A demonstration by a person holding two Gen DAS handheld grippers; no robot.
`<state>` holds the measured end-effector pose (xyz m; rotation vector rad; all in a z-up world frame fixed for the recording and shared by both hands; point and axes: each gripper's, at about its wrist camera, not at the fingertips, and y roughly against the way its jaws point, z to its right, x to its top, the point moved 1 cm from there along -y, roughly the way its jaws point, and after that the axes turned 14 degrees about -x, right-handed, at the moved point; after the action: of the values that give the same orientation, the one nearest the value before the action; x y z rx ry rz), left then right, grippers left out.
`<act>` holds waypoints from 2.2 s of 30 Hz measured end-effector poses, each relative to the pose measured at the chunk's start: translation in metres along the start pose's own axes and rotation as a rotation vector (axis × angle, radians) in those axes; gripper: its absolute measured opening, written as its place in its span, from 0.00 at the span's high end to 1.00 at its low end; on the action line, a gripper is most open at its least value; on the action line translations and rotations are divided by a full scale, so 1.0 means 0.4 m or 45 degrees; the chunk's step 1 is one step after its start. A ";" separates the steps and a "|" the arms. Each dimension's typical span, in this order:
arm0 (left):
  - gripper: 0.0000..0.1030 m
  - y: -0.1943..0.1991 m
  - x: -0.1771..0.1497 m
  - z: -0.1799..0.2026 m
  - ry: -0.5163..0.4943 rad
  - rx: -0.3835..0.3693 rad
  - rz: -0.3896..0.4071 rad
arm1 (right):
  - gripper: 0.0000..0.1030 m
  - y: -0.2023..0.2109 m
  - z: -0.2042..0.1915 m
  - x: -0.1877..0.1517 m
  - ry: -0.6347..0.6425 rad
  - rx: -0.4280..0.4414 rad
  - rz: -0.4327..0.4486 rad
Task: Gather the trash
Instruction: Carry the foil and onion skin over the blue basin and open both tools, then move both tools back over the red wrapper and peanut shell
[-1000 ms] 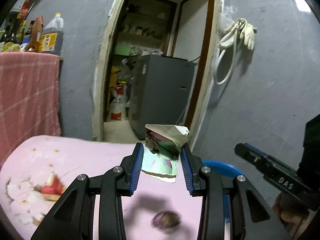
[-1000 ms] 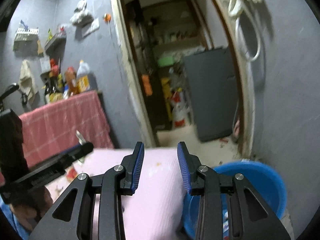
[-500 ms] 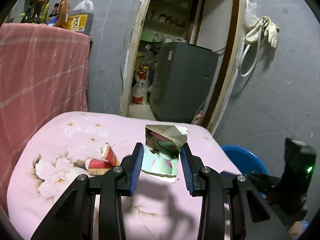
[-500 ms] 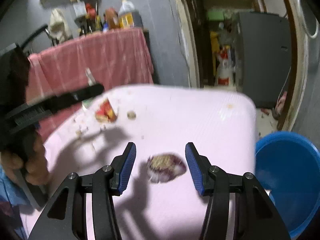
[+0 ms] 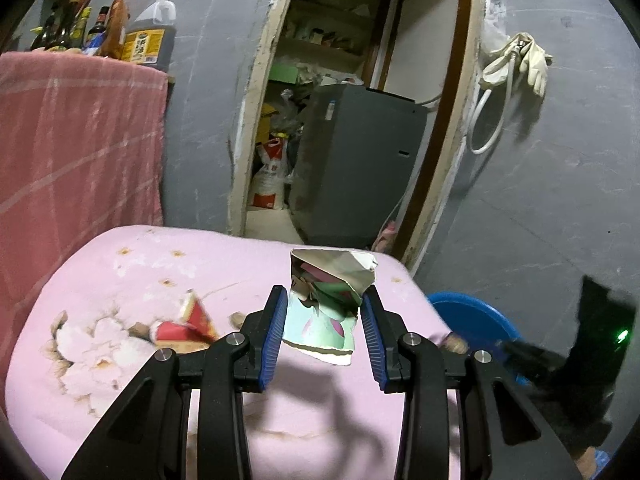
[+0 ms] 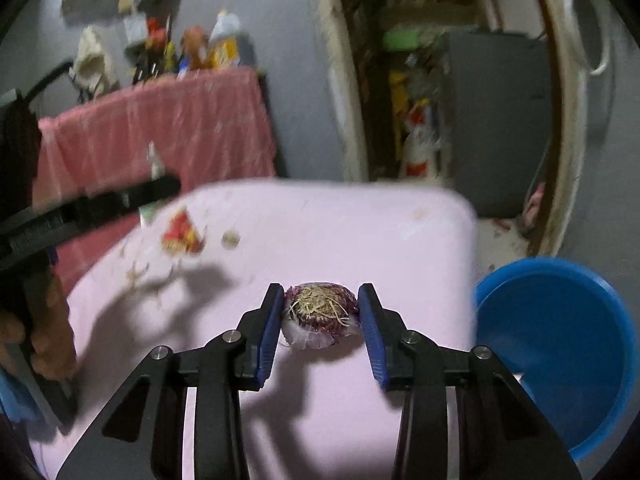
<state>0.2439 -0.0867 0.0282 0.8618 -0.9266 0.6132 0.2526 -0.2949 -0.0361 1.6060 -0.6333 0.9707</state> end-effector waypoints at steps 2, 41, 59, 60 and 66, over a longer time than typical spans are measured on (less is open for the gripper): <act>0.68 -0.014 0.009 0.025 -0.017 -0.024 0.013 | 0.65 0.037 0.030 0.022 -0.045 -0.042 0.082; 0.55 -0.444 -0.045 0.319 -0.112 -0.301 -0.318 | 0.50 0.218 0.432 -0.014 -0.506 -0.541 0.294; 0.06 -0.155 0.060 0.197 -0.108 -0.159 0.054 | 0.00 0.282 0.292 0.068 -0.320 -0.456 0.491; 0.06 -0.130 0.067 0.186 -0.110 -0.141 0.085 | 0.00 0.285 0.280 0.074 -0.313 -0.451 0.502; 0.02 -0.023 0.095 0.121 -0.100 -0.056 0.175 | 0.00 0.284 0.180 0.120 -0.229 -0.370 0.554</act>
<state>0.2487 -0.1289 0.0736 0.7915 -1.0732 0.6787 0.2041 -0.3892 0.0598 1.3290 -1.2268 0.9944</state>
